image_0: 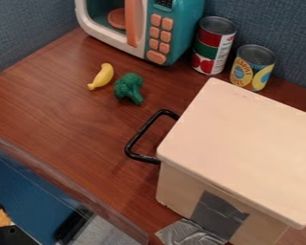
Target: Open the drawer on the table
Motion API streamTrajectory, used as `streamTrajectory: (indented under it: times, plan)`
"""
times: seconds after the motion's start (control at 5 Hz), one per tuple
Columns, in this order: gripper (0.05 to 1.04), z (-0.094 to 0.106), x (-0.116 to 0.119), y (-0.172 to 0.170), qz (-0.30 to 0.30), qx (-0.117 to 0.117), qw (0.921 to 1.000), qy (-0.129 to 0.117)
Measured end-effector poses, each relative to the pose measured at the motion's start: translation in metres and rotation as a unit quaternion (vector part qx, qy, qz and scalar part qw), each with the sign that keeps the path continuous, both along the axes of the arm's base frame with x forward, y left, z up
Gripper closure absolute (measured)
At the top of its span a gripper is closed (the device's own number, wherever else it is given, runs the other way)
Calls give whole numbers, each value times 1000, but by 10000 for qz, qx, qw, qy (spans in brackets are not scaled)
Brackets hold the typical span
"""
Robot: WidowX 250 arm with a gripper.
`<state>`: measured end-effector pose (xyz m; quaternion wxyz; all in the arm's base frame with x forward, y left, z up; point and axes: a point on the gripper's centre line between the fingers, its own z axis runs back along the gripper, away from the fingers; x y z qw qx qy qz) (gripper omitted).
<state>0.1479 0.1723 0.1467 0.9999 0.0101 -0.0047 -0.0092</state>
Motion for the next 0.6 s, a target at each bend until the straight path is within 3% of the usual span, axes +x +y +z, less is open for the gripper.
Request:
streamTrajectory:
  times: [0.2,0.6]
  plan:
    - [84,-7,0,-3,21,-99,9999,96]
    - [84,-39,37,-47,-70,-194,9995,-254]
